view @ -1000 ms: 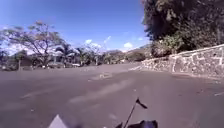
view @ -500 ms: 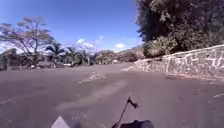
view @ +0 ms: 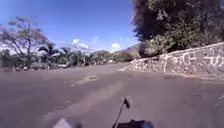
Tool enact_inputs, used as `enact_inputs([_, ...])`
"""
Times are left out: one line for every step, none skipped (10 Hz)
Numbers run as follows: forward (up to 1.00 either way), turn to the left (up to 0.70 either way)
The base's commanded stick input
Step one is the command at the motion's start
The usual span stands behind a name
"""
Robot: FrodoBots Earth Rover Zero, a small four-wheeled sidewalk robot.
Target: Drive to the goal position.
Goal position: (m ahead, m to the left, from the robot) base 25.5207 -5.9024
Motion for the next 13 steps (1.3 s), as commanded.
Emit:
enact_inputs([0.50,0.00])
enact_inputs([0.50,0.00])
enact_inputs([0.50,0.00])
enact_inputs([0.50,0.00])
enact_inputs([0.50,-0.50])
enact_inputs([0.50,-0.50])
enact_inputs([0.50,-0.50])
enact_inputs([0.50,-0.50])
enact_inputs([0.50,-0.50])
enact_inputs([0.50,-0.50])
enact_inputs([0.50,-0.50])
enact_inputs([0.50,-0.50])
enact_inputs([0.50,-0.50])
